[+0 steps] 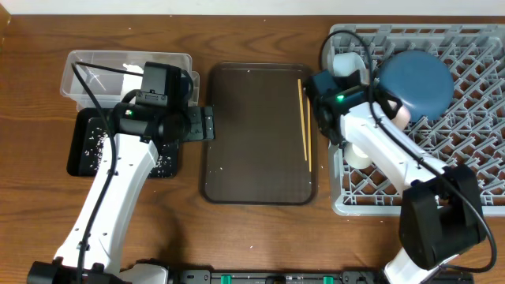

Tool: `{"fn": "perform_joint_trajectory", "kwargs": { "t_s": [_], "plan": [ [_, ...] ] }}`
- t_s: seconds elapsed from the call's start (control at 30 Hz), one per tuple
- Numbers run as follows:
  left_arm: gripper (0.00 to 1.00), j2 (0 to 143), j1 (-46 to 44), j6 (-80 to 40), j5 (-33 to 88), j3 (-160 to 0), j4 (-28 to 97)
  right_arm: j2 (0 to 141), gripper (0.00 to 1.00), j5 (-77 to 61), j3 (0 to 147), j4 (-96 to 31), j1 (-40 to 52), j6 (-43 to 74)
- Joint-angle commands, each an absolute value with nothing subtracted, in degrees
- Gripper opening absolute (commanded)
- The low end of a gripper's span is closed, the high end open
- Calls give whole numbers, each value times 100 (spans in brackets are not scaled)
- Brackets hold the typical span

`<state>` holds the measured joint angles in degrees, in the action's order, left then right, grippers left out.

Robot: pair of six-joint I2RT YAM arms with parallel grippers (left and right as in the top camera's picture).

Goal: Sort waste into correct bins and load items into the dishwasher rack
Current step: 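Lower the pink-white bowl upright into the rack slots and release, then reach the right gripper to the chopsticks and grasp one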

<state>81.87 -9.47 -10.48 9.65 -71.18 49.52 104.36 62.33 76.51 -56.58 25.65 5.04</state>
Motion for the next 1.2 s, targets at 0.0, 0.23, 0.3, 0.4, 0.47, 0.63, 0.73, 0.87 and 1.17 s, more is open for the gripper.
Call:
{"fn": "perform_joint_trajectory", "kwargs": {
  "t_s": [0.0,0.23,0.3,0.4,0.47,0.63,0.73,0.87,1.17],
  "plan": [
    [89,8123,-928,-1015,888,-7214,4965,10447,69,6307,7677,-5780,2794,331],
    [89,8123,-928,-1015,888,-7214,4965,10433,93,6359,8211,-6160,2971,333],
    [89,8123,-928,-1015,888,-7214,4967,10396,93,6355,8403,-6154,2971,333],
    [89,8123,-928,-1015,888,-7214,4965,10311,94,6224,8694,-6154,2965,333],
    [89,8123,-928,-1015,888,-7214,4967,10248,92,5911,8901,-6154,2965,333],
    [89,8123,-928,-1015,888,-7214,4965,10195,89,3295,9288,-5988,2965,333],
    [89,8123,-928,-1015,888,-7214,4965,10202,91,1059,9282,-5634,2965,331],
    [89,8123,-928,-1015,888,-7214,4965,10202,76,-266,9135,-5070,2965,287],
    [89,8123,-928,-1015,888,-7214,4965,10606,58,445,8136,-3913,2965,1330]
  ]
}}
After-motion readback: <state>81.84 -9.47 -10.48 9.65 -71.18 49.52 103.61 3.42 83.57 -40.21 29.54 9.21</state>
